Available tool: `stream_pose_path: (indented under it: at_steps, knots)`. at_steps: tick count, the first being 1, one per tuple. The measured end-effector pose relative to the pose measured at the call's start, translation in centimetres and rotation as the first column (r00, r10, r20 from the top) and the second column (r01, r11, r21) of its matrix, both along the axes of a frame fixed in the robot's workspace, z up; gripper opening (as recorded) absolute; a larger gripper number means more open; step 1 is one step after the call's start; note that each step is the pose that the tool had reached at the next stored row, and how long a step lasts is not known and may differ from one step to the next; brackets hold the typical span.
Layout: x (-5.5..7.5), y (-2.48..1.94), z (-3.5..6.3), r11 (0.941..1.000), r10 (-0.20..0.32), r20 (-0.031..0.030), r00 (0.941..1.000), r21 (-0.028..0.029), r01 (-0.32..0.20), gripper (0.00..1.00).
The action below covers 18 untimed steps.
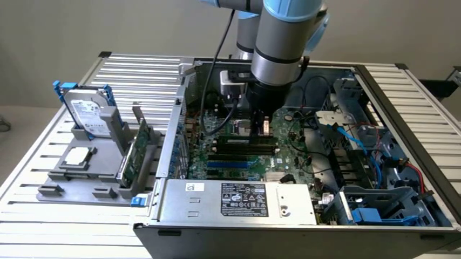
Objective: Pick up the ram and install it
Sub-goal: 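Insert the ram into the slot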
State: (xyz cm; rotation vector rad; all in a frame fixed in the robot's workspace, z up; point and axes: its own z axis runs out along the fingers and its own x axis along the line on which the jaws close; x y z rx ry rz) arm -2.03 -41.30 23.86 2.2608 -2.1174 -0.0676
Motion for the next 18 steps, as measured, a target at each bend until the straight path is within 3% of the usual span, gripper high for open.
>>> stream_pose_path:
  at_steps: [7,18]
  knots:
    - [0.0,0.11,-1.07,1.0000,0.000,-0.0032,1.0000,-0.0004,0.000,0.14]
    - [0.0,0.11,-1.46,1.0000,0.000,-0.0047,1.0000,-0.0018,0.000,0.14]
